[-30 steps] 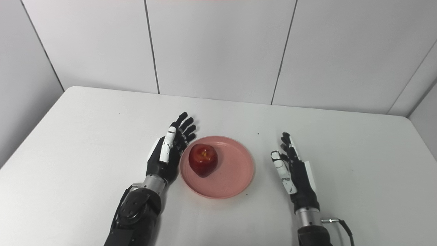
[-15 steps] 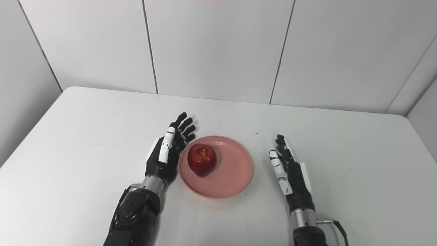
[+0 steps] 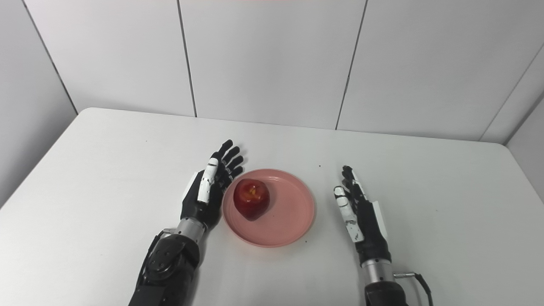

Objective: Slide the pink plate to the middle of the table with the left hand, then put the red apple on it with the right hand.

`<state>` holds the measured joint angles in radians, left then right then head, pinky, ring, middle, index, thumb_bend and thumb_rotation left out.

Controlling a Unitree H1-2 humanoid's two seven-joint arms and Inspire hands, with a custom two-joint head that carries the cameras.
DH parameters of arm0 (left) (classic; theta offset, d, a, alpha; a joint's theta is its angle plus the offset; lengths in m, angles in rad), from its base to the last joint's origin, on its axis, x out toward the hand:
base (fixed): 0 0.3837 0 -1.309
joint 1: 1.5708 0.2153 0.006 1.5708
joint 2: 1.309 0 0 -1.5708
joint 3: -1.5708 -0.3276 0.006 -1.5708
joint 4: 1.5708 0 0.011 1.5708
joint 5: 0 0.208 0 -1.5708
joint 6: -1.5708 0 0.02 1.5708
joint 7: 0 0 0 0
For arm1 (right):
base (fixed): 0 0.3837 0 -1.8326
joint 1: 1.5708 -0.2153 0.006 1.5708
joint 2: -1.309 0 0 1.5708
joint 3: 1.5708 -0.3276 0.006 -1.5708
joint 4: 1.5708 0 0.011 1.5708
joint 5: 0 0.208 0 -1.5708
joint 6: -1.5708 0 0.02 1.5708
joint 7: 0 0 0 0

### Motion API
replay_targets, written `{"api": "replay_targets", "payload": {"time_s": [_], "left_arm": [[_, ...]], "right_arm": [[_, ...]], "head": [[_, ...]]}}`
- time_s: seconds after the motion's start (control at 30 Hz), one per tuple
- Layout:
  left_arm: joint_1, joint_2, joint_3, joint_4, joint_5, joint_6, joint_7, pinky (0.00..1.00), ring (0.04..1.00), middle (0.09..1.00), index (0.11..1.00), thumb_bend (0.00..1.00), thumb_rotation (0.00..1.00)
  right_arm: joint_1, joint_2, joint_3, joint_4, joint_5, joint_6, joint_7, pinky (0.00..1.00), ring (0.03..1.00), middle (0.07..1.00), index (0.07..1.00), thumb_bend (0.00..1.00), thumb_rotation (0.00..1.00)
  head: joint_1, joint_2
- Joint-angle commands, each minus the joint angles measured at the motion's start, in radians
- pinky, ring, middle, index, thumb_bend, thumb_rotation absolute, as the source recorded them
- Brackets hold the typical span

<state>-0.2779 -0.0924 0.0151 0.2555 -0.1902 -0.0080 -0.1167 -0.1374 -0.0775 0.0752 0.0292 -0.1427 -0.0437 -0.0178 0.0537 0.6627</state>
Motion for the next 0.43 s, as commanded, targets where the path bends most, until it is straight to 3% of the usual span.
{"api": "replay_targets", "payload": {"time_s": [0.0, 0.4], "left_arm": [[0.052, 0.019, 0.008, 0.034, 0.002, 0.017, 0.002, 0.94, 0.933, 0.946, 0.925, 0.38, 1.0], [0.052, 0.02, 0.005, 0.033, 0.008, 0.018, 0.003, 0.94, 0.931, 0.944, 0.924, 0.38, 1.0]], "right_arm": [[-0.015, 0.003, -0.005, -0.015, 0.003, -0.053, -0.003, 0.91, 0.937, 0.943, 0.934, 0.41, 1.0], [-0.016, 0.006, -0.009, -0.004, 0.003, -0.074, -0.009, 0.91, 0.938, 0.939, 0.935, 0.36, 1.0]], "head": [[0.002, -0.001], [-0.001, -0.003]]}}
